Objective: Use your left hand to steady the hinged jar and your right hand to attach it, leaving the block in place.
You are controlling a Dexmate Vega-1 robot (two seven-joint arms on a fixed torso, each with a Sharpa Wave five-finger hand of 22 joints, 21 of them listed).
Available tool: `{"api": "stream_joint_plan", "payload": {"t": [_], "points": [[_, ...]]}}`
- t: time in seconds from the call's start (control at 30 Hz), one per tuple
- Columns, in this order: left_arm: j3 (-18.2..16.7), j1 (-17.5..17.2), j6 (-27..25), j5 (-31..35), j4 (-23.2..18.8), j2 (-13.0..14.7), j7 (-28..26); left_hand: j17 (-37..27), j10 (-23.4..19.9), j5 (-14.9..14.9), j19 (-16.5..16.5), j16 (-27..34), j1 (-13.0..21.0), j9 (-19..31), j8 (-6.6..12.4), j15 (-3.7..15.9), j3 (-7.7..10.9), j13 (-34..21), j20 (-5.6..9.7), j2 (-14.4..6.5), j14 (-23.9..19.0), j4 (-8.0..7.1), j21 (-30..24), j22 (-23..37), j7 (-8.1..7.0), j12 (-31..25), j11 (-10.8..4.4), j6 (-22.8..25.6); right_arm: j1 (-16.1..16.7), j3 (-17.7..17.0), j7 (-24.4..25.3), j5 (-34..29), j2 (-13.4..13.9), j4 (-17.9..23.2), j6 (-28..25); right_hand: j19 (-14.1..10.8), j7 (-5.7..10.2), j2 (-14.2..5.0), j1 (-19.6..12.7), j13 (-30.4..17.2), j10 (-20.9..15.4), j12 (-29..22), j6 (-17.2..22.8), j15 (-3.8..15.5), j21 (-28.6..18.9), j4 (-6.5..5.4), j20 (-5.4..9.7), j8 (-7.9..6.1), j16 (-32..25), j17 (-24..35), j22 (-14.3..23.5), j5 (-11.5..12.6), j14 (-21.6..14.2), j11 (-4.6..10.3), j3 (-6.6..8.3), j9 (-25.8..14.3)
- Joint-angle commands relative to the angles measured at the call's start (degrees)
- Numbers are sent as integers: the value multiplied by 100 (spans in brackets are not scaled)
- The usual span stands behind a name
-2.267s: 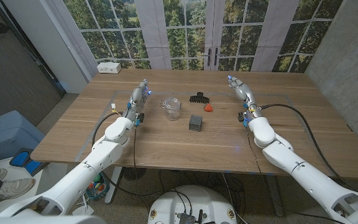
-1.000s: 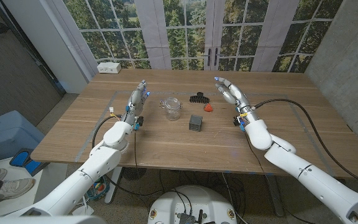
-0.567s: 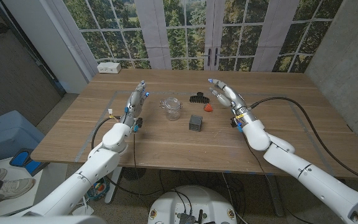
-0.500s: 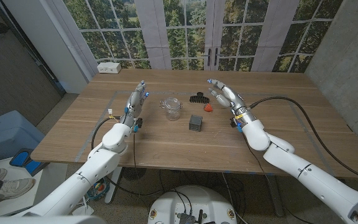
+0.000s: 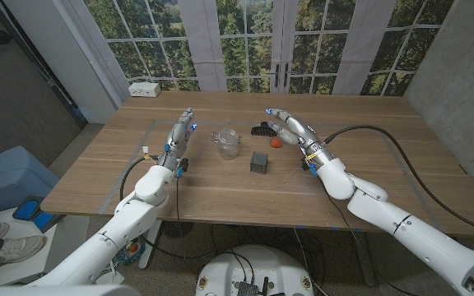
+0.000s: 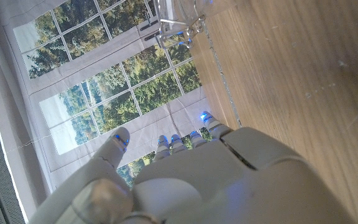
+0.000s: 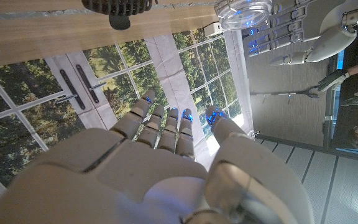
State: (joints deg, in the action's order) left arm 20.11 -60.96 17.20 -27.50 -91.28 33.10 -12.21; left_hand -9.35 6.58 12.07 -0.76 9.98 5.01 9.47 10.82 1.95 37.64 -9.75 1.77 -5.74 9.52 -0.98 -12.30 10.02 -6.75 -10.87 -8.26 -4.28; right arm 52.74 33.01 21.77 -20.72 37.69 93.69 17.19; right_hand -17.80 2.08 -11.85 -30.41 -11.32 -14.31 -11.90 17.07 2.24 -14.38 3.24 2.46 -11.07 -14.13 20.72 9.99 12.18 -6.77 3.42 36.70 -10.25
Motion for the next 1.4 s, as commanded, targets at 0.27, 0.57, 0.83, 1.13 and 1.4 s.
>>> {"api": "stream_joint_plan", "payload": {"t": [0.27, 0.57, 0.83, 1.13, 1.4], "points": [[-80, -234, -34, 105, -236, 101, -145, -10, -44, -8, 64, 25, 72, 18, 10, 749, 38, -17, 499, -368, 23, 60, -16, 16, -4, -19, -3, 63, -212, 286, -235, -334, 10, -20, -14, -30, 72, 8, -99, -33, -17, 28, 9, 547, 21, 44, 356, 20, -6, 10, 33, 30, -27, 57, 23, -33], [-98, -324, 8, 143, -296, 105, -177, -11, -49, -12, 69, 20, 85, 18, 0, 748, 41, -17, 505, -380, 18, 79, -9, 17, 3, -13, 2, 65, -279, 377, -350, -454, 22, 10, -61, -29, 77, 10, -133, -35, -5, 32, 0, 553, 28, 59, 356, 22, -2, 7, 34, 37, -8, 66, 29, -35], [-98, -353, 2, 193, -341, 105, -209, -12, -59, -16, 76, 18, 94, 18, -7, 741, 41, -17, 506, -387, 11, 93, -5, 17, 4, -11, 2, 71, -318, 452, -516, -555, 62, 78, -222, -10, 99, 14, -170, -38, 9, 36, -53, 551, 43, 74, 339, 39, -3, 3, 34, 44, 4, 76, 32, -36], [-91, -374, -38, 220, -381, 107, -230, -14, -91, -25, 103, 19, 106, 19, -8, 750, 36, -18, 511, -392, -10, 115, -4, 17, 6, -14, 7, 98, -386, 543, -624, -623, 76, 63, -248, -3, 93, 25, -191, -40, 18, 38, -75, 542, 52, 86, 335, 42, -2, -1, 34, 46, 13, 70, 24, -37], [-96, -398, -72, 229, -431, 128, -235, -13, -104, -29, 115, 21, 115, 19, -12, 746, 36, -18, 508, -394, -26, 130, -2, 17, 12, -14, 13, 104, -410, 609, -682, -690, 72, 87, -304, 7, 101, 31, -210, -42, 12, 33, -108, 564, 62, 97, 323, 48, 6, -6, 34, 49, 41, 88, 16, -39]]}}
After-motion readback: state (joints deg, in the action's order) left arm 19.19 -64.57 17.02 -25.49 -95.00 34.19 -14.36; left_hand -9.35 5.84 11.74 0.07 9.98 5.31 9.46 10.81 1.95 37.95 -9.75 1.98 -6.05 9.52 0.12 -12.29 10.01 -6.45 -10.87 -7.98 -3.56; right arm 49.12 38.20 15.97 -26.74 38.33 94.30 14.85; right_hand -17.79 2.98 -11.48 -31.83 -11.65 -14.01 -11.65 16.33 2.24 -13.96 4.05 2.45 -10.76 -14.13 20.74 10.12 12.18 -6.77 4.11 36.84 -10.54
